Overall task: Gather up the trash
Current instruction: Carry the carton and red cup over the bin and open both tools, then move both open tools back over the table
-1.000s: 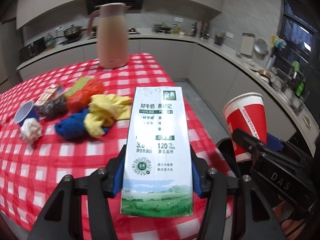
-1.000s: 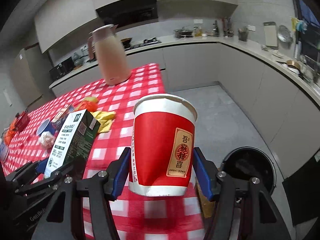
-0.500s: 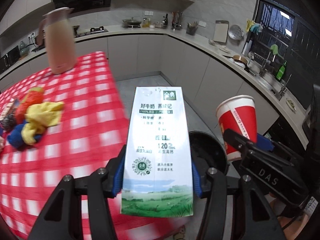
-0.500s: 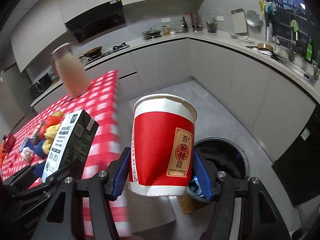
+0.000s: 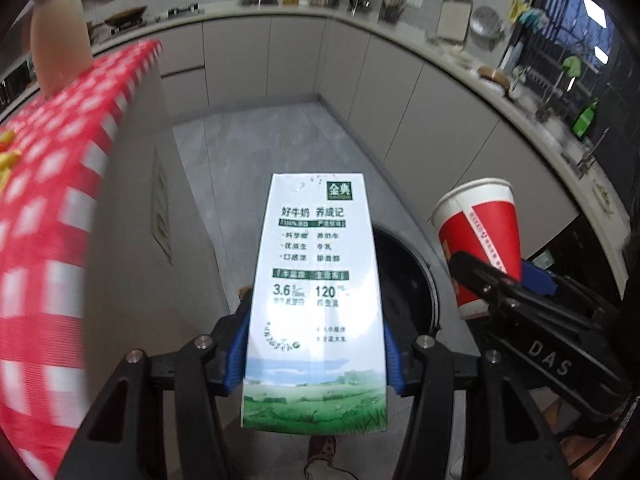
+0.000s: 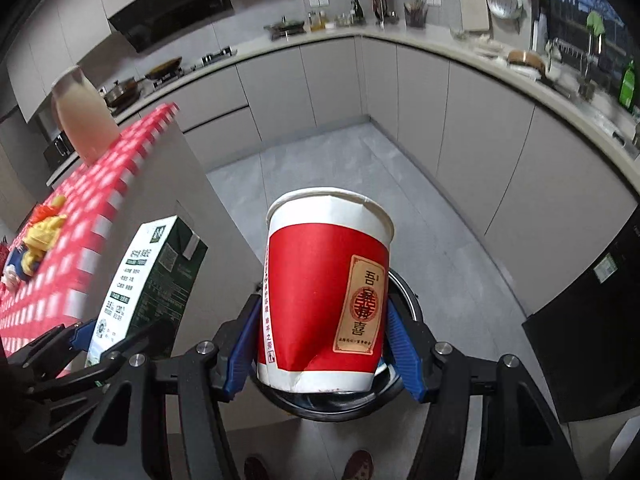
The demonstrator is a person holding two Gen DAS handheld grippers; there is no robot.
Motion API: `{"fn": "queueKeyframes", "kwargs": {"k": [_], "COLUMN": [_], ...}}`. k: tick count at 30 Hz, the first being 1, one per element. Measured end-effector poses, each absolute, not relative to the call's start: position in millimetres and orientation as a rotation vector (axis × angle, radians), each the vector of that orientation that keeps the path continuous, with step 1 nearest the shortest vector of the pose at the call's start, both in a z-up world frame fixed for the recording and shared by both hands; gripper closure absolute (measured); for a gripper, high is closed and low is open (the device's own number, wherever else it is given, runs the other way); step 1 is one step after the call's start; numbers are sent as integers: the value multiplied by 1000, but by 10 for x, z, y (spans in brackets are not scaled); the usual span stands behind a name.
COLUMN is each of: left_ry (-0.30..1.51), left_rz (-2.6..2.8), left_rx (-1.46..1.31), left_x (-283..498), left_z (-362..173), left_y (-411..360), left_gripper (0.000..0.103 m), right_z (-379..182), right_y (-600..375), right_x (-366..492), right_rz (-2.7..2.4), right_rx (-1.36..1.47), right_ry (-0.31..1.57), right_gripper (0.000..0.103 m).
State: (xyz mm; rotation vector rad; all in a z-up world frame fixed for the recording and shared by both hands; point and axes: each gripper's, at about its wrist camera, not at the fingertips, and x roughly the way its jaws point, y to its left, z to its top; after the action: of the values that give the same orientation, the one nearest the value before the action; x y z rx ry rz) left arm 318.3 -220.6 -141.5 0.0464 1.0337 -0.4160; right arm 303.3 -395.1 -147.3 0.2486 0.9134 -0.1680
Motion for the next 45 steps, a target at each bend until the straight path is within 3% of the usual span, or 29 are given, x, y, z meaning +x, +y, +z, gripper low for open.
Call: {"fn": "queueKeyframes", "kwargs": {"k": [7, 9, 11, 24, 26, 28, 45], "left_ry": [1137, 1164, 1177, 961, 928, 899, 838], "left_rz": [-404, -394, -367, -309, -296, -287, -160], "left_rx": [46, 59, 68, 46, 31, 11, -5], "left_x": [3357, 3397, 3422, 3132, 3049, 3019, 3343], "left_z": [-1942, -2046, -2063, -664, -472, -376, -214], "left_y": [-2391, -2457, -2483, -2142, -1978, -1792, 243], "left_gripper": [45, 42, 39, 39, 34, 30, 29], "right_z": [-1947, -2052, -2097, -1170, -961, -805, -375], "right_y": [-4179, -4222, -4264, -4206, -4104, -3952, -1683], "right_x": [3279, 3332, 3368, 3216, 3194, 3209, 3623], "right_rz": [-147, -150, -157, -159, -130, -105, 31], "right_rx": [238, 233, 240, 266, 266, 252, 224], "right_ry": [989, 1008, 1011, 876, 845, 825, 763], "right_gripper": [35, 26, 26, 26, 26, 26, 26]}}
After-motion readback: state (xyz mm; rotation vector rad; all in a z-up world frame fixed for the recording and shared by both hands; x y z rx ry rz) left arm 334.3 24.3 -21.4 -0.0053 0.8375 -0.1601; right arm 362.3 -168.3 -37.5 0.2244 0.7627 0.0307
